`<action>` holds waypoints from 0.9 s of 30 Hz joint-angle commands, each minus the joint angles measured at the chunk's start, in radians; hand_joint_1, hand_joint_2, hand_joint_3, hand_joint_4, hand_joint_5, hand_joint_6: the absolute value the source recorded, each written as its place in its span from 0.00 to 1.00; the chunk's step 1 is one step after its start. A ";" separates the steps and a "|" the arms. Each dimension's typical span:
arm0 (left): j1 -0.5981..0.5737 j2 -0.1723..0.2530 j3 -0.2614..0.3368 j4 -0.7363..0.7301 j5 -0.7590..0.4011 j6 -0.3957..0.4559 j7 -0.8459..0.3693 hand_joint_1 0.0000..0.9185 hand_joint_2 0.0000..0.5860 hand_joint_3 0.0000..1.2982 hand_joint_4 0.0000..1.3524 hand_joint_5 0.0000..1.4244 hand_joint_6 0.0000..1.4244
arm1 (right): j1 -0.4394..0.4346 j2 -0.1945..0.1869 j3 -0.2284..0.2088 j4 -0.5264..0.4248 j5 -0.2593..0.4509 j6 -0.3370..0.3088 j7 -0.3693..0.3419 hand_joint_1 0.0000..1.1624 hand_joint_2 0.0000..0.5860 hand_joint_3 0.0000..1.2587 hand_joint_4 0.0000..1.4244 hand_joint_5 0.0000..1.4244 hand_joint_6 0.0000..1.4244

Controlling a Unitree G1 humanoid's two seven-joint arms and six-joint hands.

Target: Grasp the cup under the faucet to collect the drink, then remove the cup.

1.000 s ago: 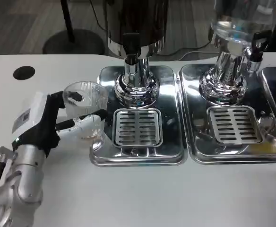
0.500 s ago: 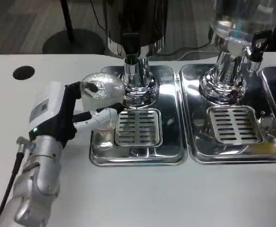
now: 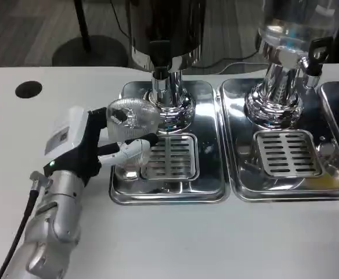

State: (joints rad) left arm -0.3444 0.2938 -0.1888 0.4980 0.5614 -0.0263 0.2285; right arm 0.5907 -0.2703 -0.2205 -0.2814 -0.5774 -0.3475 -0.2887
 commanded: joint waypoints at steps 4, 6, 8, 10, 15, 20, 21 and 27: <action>-0.056 -0.026 -0.026 0.046 0.002 -0.027 0.053 0.48 0.26 0.36 0.38 0.23 0.16 | -0.001 -0.001 -0.016 0.019 0.020 -0.019 -0.014 0.61 0.90 0.26 0.19 0.12 0.03; -0.072 -0.036 -0.035 0.072 0.003 -0.028 0.063 0.48 0.26 0.36 0.38 0.23 0.16 | -0.001 -0.001 -0.018 0.024 0.022 -0.022 -0.015 0.61 0.90 0.26 0.19 0.12 0.03; -0.089 -0.048 -0.044 0.097 0.004 -0.031 0.070 0.48 0.26 0.36 0.38 0.23 0.16 | 0.000 -0.002 -0.023 0.031 0.026 -0.026 -0.017 0.61 0.90 0.26 0.19 0.12 0.03; -0.099 -0.056 -0.053 0.112 0.005 -0.033 0.076 0.47 0.25 0.36 0.38 0.23 0.16 | -0.001 -0.003 -0.028 0.039 0.031 -0.031 -0.018 0.61 0.90 0.26 0.19 0.12 0.03; -0.107 -0.066 -0.076 0.122 0.008 -0.038 0.084 0.47 0.25 0.36 0.38 0.23 0.16 | -0.002 -0.002 -0.032 0.049 0.035 -0.037 -0.020 0.61 0.90 0.26 0.19 0.12 0.03; -0.105 -0.073 -0.094 0.118 0.012 -0.042 0.080 0.47 0.24 0.36 0.38 0.23 0.16 | -0.003 -0.001 -0.033 0.053 0.036 -0.041 -0.020 0.61 0.90 0.26 0.19 0.12 0.03; -0.105 -0.073 -0.098 0.118 0.012 -0.043 0.080 0.47 0.24 0.36 0.38 0.23 0.16 | -0.003 -0.001 -0.033 0.053 0.036 -0.041 -0.020 0.61 0.90 0.26 0.19 0.12 0.03; -0.099 -0.075 -0.110 0.118 0.011 -0.042 0.083 0.47 0.24 0.36 0.38 0.24 0.16 | 0.001 -0.001 -0.038 0.056 0.041 -0.046 -0.023 0.61 0.90 0.26 0.19 0.12 0.03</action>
State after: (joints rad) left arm -0.4279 0.2216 -0.2912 0.6193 0.5636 -0.0505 0.2935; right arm 0.5887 -0.2717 -0.2438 -0.2359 -0.5442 -0.3774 -0.2970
